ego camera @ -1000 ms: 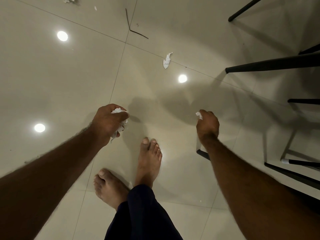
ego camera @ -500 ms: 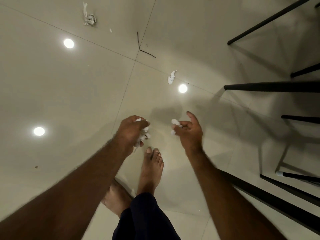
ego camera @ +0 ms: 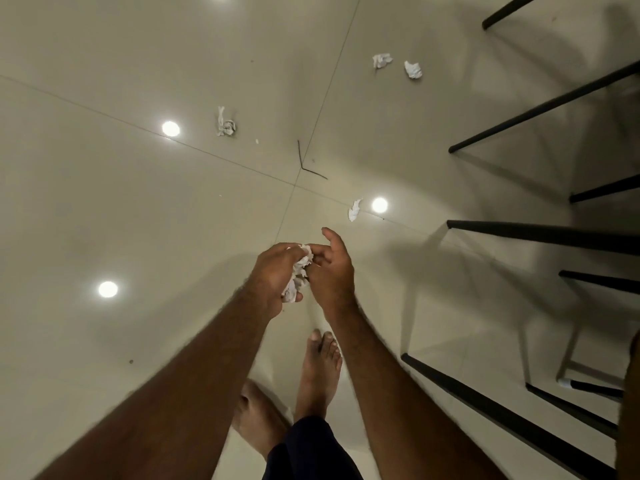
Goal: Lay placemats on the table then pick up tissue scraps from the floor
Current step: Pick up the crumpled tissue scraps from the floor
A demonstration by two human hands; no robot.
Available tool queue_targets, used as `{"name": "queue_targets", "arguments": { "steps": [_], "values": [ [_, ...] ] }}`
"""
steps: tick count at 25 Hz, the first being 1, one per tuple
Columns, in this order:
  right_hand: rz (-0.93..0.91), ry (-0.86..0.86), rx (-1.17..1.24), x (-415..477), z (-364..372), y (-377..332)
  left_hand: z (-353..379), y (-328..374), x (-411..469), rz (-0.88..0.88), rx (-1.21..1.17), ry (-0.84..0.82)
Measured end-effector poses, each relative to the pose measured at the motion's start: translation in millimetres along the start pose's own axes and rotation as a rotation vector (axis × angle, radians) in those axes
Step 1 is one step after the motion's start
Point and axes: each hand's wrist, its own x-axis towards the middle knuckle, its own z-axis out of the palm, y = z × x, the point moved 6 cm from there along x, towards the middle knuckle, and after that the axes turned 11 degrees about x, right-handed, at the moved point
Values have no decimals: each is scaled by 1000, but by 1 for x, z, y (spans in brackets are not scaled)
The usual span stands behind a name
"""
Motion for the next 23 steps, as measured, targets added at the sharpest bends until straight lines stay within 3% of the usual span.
{"name": "queue_targets", "arguments": {
  "steps": [8, 12, 16, 19, 23],
  "values": [
    [-110, -6, -67, -6, 31, -67, 0, 69, -16, 45, 66, 106],
    [-58, -89, -48, 11, 50, -81, -16, 101, -8, 35, 30, 146],
    [-49, -125, -91, 34, 73, -87, -30, 137, 13, 74, 152, 167],
    [-75, 2, -159, 61, 65, -82, -40, 158, 37, 125, 313, 190],
    [126, 337, -242, 110, -3, -53, -54, 168, 70, 140, 432, 184]
  ]
}}
